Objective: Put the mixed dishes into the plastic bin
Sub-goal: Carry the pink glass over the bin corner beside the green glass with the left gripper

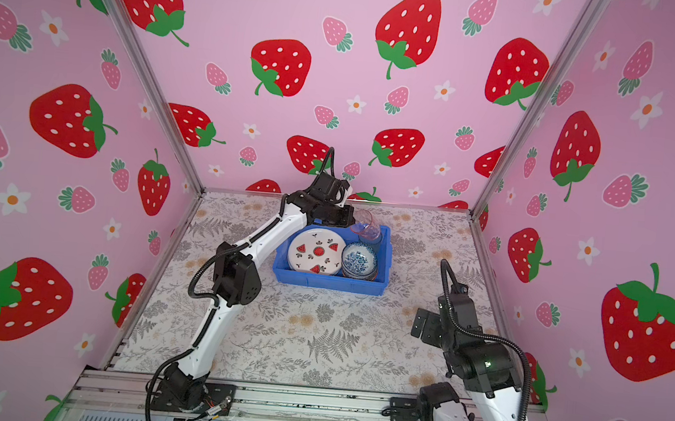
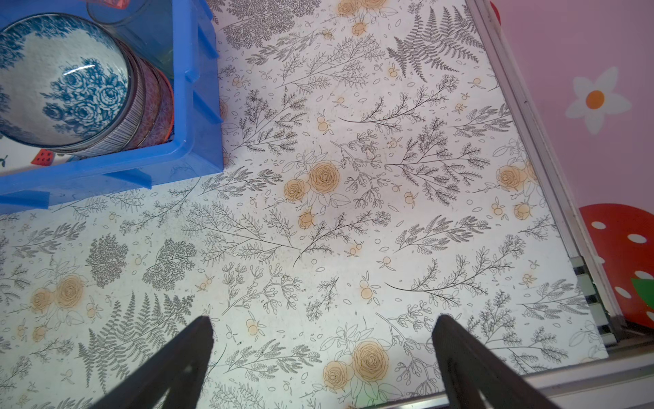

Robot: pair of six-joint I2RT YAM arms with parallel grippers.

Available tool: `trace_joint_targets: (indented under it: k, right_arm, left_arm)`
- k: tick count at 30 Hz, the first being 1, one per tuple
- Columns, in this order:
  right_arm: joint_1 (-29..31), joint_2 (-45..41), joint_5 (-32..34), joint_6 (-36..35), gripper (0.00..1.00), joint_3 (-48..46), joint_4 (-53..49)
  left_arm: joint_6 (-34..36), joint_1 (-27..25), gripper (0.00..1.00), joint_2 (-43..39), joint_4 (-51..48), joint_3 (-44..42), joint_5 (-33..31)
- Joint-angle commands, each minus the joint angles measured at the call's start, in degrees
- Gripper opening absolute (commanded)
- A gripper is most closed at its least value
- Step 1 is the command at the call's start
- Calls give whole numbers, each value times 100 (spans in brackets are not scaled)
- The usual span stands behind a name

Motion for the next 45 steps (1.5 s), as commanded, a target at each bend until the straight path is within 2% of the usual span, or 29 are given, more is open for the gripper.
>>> trace_joint_targets:
  k: [1,20,25,27,29,42,45]
  right_arm:
    - [-40,-77,118,51,99,83,-144]
    - [-40,-79,126,59,99,69,-146]
    - [-40,-64,131,42,99,69,-145]
    - [-40,-53,135,40,99,69,-126]
    - [-40,-36,139,34,99,69,-120]
    - [-38,-18,153,20,99,69,-122]
    - [-35,-20,156,18,99,76,-126]
  left_arm:
    - [162,-69,0,-56,-58,195,-125]
    - [175,-82,0,101,-30,247,-130]
    - [169,-87,3,120,-12,256,-131]
    - [163,-87,5,130,2,251,-105]
    - [140,-88,11,148,31,256,-69]
    - [13,-103,24,226,166,283,105]
    - [-5,-104,31,225,204,283,146]
